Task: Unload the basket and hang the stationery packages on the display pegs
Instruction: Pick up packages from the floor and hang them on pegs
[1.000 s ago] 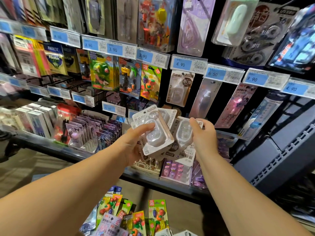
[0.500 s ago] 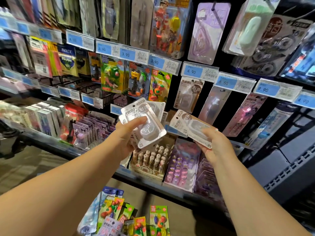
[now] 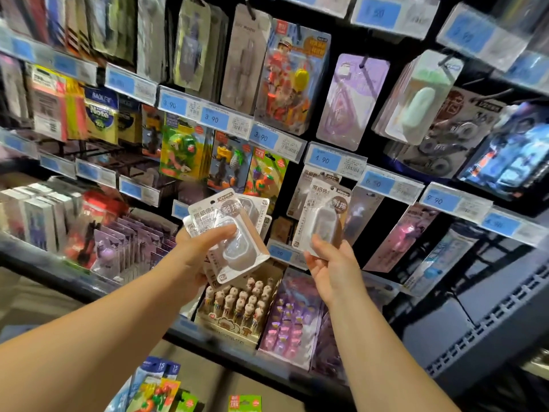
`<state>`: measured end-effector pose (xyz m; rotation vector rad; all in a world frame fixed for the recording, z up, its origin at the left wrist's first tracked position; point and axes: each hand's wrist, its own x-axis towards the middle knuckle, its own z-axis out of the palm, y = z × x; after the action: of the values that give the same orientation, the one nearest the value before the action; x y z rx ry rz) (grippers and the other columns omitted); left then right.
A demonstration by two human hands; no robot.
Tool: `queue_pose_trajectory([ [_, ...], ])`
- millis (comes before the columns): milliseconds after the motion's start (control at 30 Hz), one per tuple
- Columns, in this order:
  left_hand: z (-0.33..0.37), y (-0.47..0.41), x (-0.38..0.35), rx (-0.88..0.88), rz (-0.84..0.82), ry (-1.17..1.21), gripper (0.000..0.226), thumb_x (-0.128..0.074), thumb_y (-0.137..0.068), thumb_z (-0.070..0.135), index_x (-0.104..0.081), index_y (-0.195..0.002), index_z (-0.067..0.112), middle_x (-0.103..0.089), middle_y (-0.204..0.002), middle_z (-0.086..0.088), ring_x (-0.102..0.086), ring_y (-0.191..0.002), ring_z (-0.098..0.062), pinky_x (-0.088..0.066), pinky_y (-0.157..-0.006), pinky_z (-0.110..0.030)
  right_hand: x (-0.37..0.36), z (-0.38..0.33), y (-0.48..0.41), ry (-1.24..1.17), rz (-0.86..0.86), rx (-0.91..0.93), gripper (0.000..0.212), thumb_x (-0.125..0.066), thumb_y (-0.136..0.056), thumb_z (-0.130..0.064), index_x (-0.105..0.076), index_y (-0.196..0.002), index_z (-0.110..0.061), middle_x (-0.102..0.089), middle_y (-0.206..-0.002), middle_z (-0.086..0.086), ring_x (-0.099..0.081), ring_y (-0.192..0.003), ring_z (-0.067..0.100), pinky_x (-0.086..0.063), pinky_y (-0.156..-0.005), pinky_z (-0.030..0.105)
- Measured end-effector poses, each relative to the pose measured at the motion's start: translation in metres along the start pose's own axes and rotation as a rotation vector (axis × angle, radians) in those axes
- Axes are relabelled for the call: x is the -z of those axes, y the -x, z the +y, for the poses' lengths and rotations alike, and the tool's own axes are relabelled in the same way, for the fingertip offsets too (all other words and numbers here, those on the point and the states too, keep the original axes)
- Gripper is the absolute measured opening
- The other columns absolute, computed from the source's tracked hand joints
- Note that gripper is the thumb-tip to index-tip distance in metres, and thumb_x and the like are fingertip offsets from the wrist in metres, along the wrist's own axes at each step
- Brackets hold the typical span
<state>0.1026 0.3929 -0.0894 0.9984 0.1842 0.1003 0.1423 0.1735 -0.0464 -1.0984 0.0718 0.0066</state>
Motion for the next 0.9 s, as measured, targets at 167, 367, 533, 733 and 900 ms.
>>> queue_pose_trajectory([
  [167, 0.000, -0.002, 0.002, -0.024, -0.037, -0.020, 0.093, -0.090, -0.053, 0.031, -0.049, -0.136, 0.025, -0.070, -0.117, -0.012, -0.071, -0.095, -0.033, -0.058, -0.075, -0.047, -0.006, 0.005, -0.011, 0.098, -0.003, 0.096, 0.031, -0.061, -0.091, 0.001, -0.053, -0.120, -0.008, -0.063, -0.096, 0.003, -0.060, -0.077, 0.014, -0.053, -0.057, 0.020],
  [367, -0.002, -0.005, 0.007, -0.027, -0.054, -0.038, 0.097, -0.091, -0.050, 0.033, -0.048, -0.136, 0.027, -0.070, -0.116, -0.009, -0.071, -0.098, -0.032, -0.057, -0.073, -0.043, -0.010, 0.010, -0.024, 0.127, 0.016, 0.168, 0.032, -0.058, -0.095, -0.004, -0.051, -0.124, -0.013, -0.062, -0.105, 0.001, -0.061, -0.088, 0.013, -0.054, -0.063, 0.022],
  [533, -0.001, -0.007, 0.011, -0.025, -0.032, -0.038, 0.096, -0.091, -0.051, 0.034, -0.047, -0.137, 0.028, -0.070, -0.116, -0.007, -0.071, -0.096, -0.030, -0.056, -0.063, -0.035, -0.009, 0.021, -0.026, 0.126, 0.019, 0.217, 0.025, -0.057, -0.096, -0.005, -0.054, -0.112, -0.023, -0.062, -0.106, -0.001, -0.062, -0.090, 0.010, -0.052, -0.063, 0.021],
  [733, -0.002, -0.008, 0.005, -0.047, -0.037, -0.052, 0.078, -0.084, -0.058, 0.029, -0.055, -0.130, 0.024, -0.072, -0.113, -0.007, -0.071, -0.091, -0.027, -0.056, -0.064, -0.035, -0.015, 0.016, -0.033, 0.123, 0.013, 0.251, 0.021, -0.056, -0.098, -0.011, -0.055, -0.110, -0.028, -0.063, -0.115, 0.002, -0.063, -0.097, 0.017, -0.053, -0.065, 0.023],
  [900, -0.007, -0.016, 0.005, -0.033, 0.010, -0.073, 0.095, -0.091, -0.050, 0.035, -0.049, -0.135, 0.026, -0.070, -0.118, -0.007, -0.071, -0.098, -0.030, -0.056, -0.064, -0.035, -0.020, 0.016, -0.039, 0.154, 0.069, 0.247, 0.022, -0.057, -0.098, -0.013, -0.054, -0.117, -0.022, -0.063, -0.117, 0.005, -0.063, -0.099, 0.020, -0.053, -0.065, 0.023],
])
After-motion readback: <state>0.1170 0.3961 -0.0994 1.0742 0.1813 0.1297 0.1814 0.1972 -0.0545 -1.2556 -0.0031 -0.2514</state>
